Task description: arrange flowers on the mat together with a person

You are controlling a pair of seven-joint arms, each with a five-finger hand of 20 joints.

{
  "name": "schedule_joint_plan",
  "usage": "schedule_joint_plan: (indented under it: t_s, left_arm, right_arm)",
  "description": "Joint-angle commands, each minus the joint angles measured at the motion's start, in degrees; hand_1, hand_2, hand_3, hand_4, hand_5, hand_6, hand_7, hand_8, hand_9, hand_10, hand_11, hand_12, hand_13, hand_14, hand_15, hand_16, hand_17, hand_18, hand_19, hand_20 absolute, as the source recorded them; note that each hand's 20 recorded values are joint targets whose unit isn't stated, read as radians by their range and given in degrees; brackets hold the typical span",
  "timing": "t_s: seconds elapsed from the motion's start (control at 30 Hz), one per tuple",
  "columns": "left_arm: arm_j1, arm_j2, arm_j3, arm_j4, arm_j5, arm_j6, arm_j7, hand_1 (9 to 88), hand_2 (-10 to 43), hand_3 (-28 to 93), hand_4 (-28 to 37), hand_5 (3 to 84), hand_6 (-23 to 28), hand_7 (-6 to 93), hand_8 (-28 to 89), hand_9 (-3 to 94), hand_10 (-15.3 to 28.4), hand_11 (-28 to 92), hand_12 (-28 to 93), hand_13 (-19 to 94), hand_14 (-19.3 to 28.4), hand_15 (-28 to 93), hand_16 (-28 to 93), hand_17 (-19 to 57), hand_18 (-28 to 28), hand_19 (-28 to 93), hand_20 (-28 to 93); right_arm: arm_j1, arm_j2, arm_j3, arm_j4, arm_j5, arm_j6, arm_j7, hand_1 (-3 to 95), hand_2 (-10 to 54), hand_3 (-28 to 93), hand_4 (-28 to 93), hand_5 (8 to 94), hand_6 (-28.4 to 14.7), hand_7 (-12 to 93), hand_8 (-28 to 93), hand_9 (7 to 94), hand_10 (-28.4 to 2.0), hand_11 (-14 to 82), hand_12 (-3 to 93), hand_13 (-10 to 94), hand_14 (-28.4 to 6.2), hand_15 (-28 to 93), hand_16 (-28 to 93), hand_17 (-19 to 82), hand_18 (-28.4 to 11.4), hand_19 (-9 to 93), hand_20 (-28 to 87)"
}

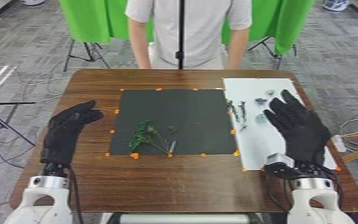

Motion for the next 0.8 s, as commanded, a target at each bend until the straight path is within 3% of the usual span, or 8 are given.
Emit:
schedule_joint_plan:
  t_s: [0.03, 0.4, 0.53, 0.6, 0.73, 0.8]
  left_arm:
    - [1.4, -1.29, 0.53, 0.13, -0.05, 0.72, 0.53, 28.8, -6.6, 66, -16.6, 52.6, 4.6, 16.2, -5, 52.0, 14.0, 24, 18, 41, 18.9, 26, 3, 7.2, 14.0, 9, 21]
    - [1.5, -0.71, 1.42, 0.22, -0.59, 2.72, 1.42, 28.3, -6.8, 67, -17.4, 44.3, 3.2, 9.0, -6, 46.3, 13.4, 18, 16, 34, 16.4, 12, 3, 5.0, 10.8, 1, 16]
    - [1.4, -0.25, 1.16, 0.24, -0.28, 0.57, 0.26, 27.4, -6.1, 67, -17.7, 43.1, 3.1, 8.0, -5, 45.0, 13.2, 16, 15, 32, 15.8, 9, 3, 4.2, 9.7, 1, 16]
    - [1.4, -0.22, 0.83, 0.20, 0.06, -1.57, -0.90, 27.2, -6.0, 67, -17.8, 43.5, 3.3, 7.9, -5, 45.0, 13.3, 16, 15, 32, 15.9, 9, 4, 4.1, 9.6, 1, 15]
    - [1.0, -0.59, 0.57, 0.34, 1.23, -3.68, -2.12, 27.0, -6.0, 67, -17.7, 44.5, 3.6, 8.2, -5, 45.1, 13.3, 16, 16, 33, 16.3, 9, 4, 3.9, 9.8, 1, 15]
    - [0.7, -1.02, 0.53, 0.38, 1.68, -3.71, -2.07, 27.1, -5.9, 67, -17.7, 45.1, 3.8, 8.3, -5, 45.8, 13.6, 17, 16, 33, 16.7, 9, 4, 3.8, 10.0, 1, 15]
  right_arm:
    - [-0.5, -0.5, 0.0, 0.0, -1.7, -1.4, 0.3, 1.6, 5.9, 80, -17, 41.6, 0.4, 9, -8, 42.6, -13.1, 4.9, 12.7, 29, -11.4, 8, 16, 18, -13.9, 1, 26]
    - [-0.2, -0.7, -0.4, 0.5, -1.6, -1.9, 1.5, 2.0, 5.8, 80, -17, 42.3, 0.2, 9, -8, 43.1, -13.5, 5.0, 12.9, 30, -11.8, 9, 15, 19, -13.9, 1, 26]
    - [-0.6, -0.6, -0.1, 0.3, -1.6, -2.4, 2.2, 1.9, 5.9, 80, -17, 42.4, 0.2, 9, -8, 42.7, -13.6, 4.8, 12.8, 30, -11.7, 9, 15, 19, -13.9, 1, 26]
    - [-0.4, -0.5, 0.2, 0.6, -2.3, -4.3, 2.8, 1.9, 5.9, 80, -17, 42.2, 0.3, 9, -8, 42.2, -13.6, 4.7, 12.8, 29, -11.7, 9, 14, 18, -13.9, 1, 26]
    - [0.9, -1.0, 0.3, 1.3, -6.9, -6.4, 3.1, 2.1, 6.2, 79, -17, 41.3, 0.6, 9, -8, 41.4, -13.7, 4.5, 12.6, 29, -11.9, 8, 14, 18, -14.0, 1, 25]
    - [1.5, -1.4, 0.2, 1.7, -8.5, -7.0, 2.9, 2.1, 6.3, 79, -17, 41.2, 0.5, 8, -8, 41.0, -13.7, 4.4, 12.6, 28, -12.1, 8, 14, 18, -14.0, 1, 25]
